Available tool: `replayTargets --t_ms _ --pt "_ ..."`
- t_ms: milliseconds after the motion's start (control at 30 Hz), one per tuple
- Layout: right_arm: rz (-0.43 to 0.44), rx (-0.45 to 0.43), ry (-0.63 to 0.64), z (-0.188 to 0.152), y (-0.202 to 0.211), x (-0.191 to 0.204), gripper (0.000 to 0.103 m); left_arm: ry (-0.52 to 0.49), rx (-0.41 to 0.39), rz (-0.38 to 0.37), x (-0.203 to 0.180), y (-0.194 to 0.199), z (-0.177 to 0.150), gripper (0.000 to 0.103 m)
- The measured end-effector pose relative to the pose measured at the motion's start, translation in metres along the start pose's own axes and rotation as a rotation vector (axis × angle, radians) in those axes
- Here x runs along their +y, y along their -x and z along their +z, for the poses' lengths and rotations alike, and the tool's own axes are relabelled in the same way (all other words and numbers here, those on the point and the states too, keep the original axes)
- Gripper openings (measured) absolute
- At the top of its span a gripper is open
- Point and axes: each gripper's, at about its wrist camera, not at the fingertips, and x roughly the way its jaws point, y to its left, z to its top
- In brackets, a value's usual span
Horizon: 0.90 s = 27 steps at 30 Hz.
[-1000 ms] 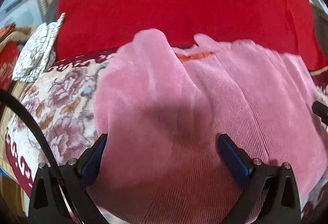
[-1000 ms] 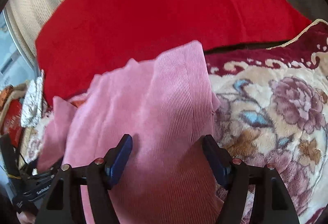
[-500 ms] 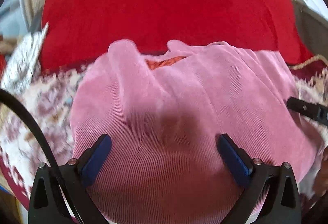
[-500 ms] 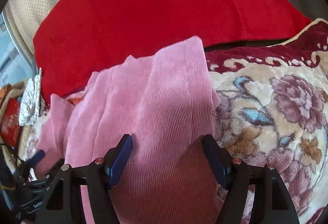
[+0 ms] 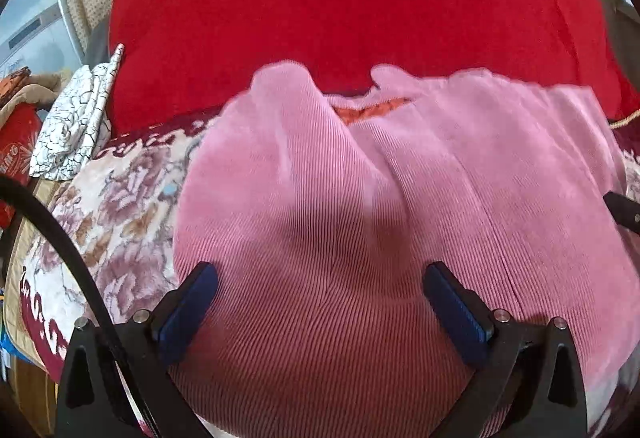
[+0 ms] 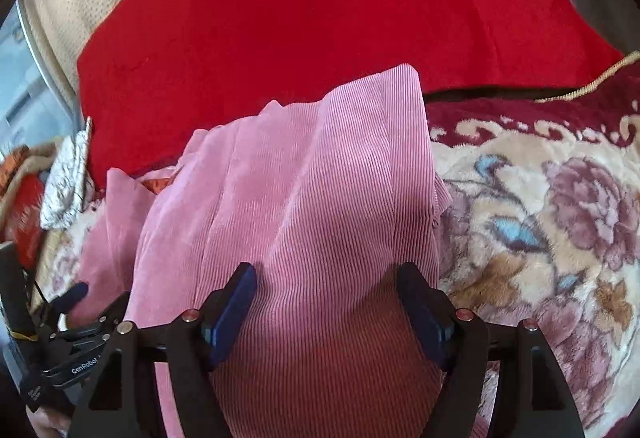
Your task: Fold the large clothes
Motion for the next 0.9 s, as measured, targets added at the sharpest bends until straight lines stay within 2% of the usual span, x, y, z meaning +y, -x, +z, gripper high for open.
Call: replayTargets --t_ms 100,233,300,400,500,600,733,900 --pt "0.023 -0.019 -0.019 0.002 0.008 -0.002 0.076 0.022 -0.003 -0.013 0.005 0.003 0.000 0.103" --pt "0.051 -0.070 -0.021 0.003 0.022 -0.007 0.076 0.021 -0.105 0.053 0.013 0.024 0.002 0.103" --pt "0.062 -0.089 -0.015 0.002 0.029 -0.006 0.076 0.028 -0.127 0.066 0.019 0.030 0.002 0.103" --pt "0.071 -0.066 0.007 0.001 0.027 -0.001 0.076 0.046 -0.089 0.035 0.027 0.025 -0.001 0.103" --pt "0.044 0.039 0.037 -0.005 0.006 0.004 0.077 0.031 -0.036 0.040 0.027 0.014 -0.007 0.103" --pt "0.028 0.019 0.058 -0.005 0.010 0.008 0.077 0.023 -0.028 0.036 0.028 0.011 -0.011 0.103" --pt "0.074 -0.022 0.028 -0.003 0.022 0.006 0.077 0.022 -0.042 0.040 0.030 0.017 -0.013 0.103" --pt "0.130 -0.093 0.055 -0.001 0.040 0.018 0.077 0.018 -0.046 0.045 0.030 0.017 -0.013 0.103"
